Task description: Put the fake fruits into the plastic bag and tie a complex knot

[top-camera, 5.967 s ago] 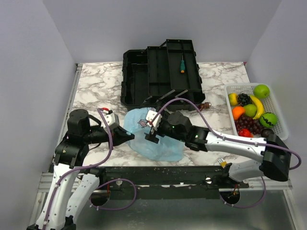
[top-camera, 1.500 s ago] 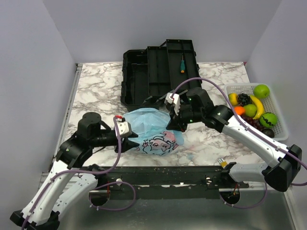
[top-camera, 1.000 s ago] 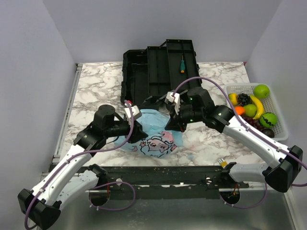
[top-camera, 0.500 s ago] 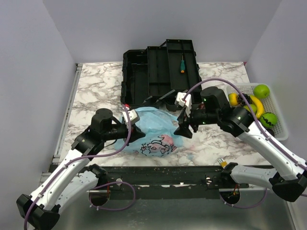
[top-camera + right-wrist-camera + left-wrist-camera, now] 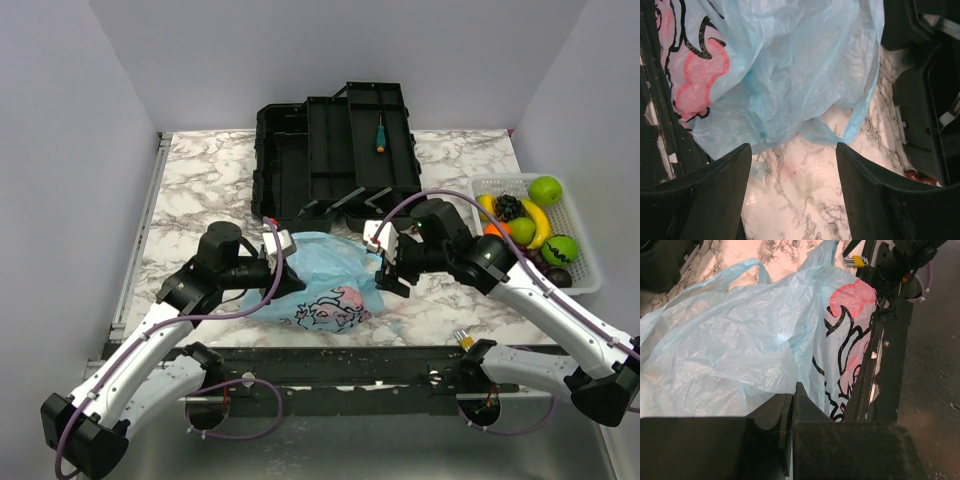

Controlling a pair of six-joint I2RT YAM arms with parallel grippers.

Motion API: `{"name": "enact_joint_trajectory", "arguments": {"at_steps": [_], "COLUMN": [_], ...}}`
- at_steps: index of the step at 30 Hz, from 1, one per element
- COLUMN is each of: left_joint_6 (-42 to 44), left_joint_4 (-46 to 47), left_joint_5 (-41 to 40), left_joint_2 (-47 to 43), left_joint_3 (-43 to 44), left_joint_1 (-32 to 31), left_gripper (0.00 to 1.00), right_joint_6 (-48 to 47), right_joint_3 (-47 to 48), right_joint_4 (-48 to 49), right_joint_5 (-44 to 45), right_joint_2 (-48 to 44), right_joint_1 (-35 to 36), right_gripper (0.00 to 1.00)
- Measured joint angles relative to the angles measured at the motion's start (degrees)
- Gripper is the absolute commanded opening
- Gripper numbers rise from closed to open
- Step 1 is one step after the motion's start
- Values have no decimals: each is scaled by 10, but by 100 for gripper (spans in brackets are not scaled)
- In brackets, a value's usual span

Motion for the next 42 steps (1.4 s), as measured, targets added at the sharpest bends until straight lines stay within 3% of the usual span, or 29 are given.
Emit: {"name": "enact_joint_trajectory", "arguments": {"at_steps": [6,10,12,17,18,21,27,31,35,39,40,42], "left_joint_6": [0,-2,-4,-16,-18,-22,-4,56,98,134,143,170], "left_joint_4": [-2,-1,-1,-1,-1,-8,-74,-150,-202,-237,-246,-278], "left_joint_5": [8,11,12,20,23,38,87,101,119,122,127,149], "left_joint_2": [4,12,14,12,8,-9,-73,-92,-79,-8,14,55], "left_joint_3": [1,3,3,11,12,12,23,60,85,129,144,171], "left_joint_1": [0,0,0,9,16,40,169,270,353,458,473,483], "left_gripper": [0,0,0,0,0,0,0,0,0,0,0,0], "right_joint_6": [-6,-5,-6,-21,-21,-23,-23,-19,-8,9,15,28], "right_joint_3": [-1,-5,-13,-33,-33,-33,-38,-44,-46,-43,-38,-20], "right_joint_4": [40,67,79,87,87,82,53,20,12,-23,-34,-49], "right_joint_5": [-14,-42,-48,-55,-55,-45,5,34,40,68,72,71], "right_joint_2": [9,35,48,62,62,51,-28,-85,-112,-123,-121,-113], "right_joint_1": [0,0,0,0,0,0,-3,-13,-19,-27,-30,-31], "right_gripper": [77,73,62,2,1,1,1,1,1,1,3,36]}}
